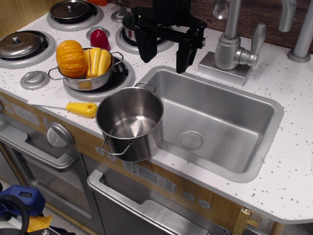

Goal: Put pot in sink

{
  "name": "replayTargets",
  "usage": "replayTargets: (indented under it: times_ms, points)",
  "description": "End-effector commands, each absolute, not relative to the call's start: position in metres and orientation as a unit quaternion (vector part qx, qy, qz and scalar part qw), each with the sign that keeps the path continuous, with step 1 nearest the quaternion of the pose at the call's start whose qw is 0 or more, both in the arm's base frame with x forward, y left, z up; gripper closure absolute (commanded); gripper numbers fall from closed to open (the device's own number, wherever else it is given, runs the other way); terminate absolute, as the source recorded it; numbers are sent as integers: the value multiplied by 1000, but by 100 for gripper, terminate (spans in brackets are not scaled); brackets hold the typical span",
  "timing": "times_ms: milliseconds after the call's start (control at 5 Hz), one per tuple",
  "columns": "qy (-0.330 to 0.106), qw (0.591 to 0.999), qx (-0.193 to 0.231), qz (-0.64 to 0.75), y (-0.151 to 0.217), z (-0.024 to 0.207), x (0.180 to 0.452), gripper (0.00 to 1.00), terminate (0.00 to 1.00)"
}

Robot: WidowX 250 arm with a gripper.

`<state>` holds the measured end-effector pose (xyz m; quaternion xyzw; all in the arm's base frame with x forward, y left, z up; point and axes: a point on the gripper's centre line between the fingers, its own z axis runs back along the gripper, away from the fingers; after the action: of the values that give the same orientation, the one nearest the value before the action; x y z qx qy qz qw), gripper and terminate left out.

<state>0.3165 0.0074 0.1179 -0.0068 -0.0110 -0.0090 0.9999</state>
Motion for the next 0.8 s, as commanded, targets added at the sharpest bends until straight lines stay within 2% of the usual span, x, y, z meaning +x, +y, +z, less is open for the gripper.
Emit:
replayTargets:
  times_ms: [0,600]
  points:
    - [-11,1000,-7,-9,7,118,316,0,0]
    - [-78,988,10,130,17,103,282,0,0]
